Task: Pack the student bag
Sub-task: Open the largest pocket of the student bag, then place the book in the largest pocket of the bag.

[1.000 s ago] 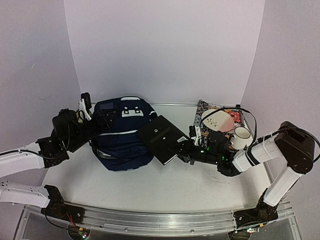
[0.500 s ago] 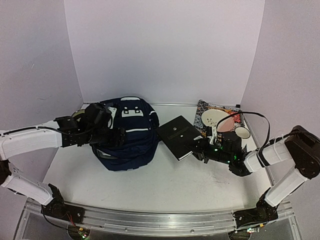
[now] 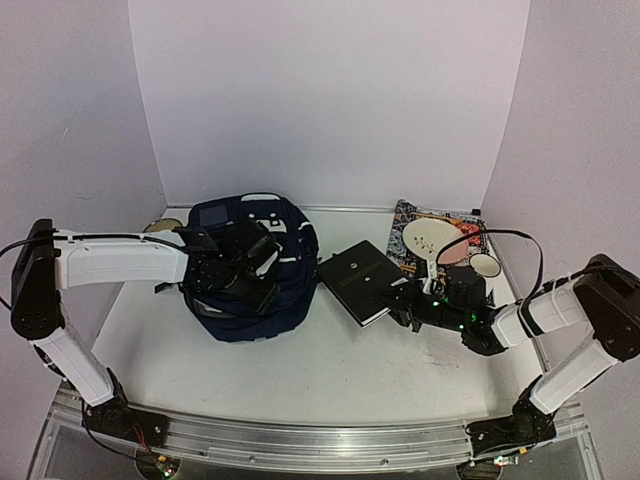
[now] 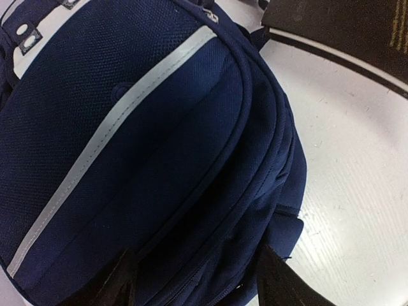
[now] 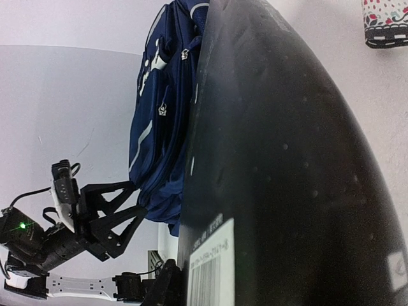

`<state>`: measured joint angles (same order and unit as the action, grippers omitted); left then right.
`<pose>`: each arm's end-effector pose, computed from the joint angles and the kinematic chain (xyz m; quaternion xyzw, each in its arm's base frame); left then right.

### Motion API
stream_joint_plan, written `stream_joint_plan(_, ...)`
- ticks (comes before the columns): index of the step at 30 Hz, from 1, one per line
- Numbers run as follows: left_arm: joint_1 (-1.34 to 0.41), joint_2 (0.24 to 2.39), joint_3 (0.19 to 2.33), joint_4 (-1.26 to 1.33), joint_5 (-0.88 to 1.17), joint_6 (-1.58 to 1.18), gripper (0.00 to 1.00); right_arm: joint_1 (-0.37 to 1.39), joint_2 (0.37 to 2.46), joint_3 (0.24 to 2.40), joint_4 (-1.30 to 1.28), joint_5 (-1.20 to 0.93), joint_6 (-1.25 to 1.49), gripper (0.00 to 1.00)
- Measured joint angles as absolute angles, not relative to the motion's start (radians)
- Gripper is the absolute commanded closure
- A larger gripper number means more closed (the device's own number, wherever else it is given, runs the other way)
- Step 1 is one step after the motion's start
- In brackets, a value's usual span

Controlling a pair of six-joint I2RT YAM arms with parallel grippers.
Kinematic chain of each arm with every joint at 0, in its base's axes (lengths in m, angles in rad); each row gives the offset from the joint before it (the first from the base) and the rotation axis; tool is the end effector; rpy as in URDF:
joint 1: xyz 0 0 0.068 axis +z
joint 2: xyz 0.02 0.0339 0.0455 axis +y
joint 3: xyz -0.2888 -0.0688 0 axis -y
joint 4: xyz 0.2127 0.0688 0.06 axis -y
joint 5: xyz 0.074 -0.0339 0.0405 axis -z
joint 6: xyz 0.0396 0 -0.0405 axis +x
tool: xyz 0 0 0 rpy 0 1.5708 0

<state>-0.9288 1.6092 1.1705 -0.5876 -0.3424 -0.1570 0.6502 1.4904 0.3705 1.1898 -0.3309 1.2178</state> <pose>0.1943 -0.2377 0.2709 0.3148 0.8965 0.0036 0.3116 0.1949 0.1644 0.2439 0.0727 0.6795 0.6468 0.3387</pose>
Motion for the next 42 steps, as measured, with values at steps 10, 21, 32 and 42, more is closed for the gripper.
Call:
stream_joint_plan(10,-0.931,1.712,1.227,-0.652,-0.402,-0.144,0.73,0.649,1.472,0.365,1.188,-0.337,1.22,1.0)
stream_joint_plan(21,-0.929,1.724,1.349,-0.7,-0.423,-0.129,1.0,0.648,1.385,0.297,1.189,-0.362,1.22,1.0)
stream_joint_plan(32,-0.886,1.724,1.56,-0.743,-0.356,-0.191,1.0,0.648,1.124,0.202,1.165,-0.357,1.165,1.0)
stream_joint_plan(42,-0.878,1.741,1.738,-0.798,-0.254,-0.29,1.0,0.684,1.103,0.254,1.182,-0.367,1.143,1.0)
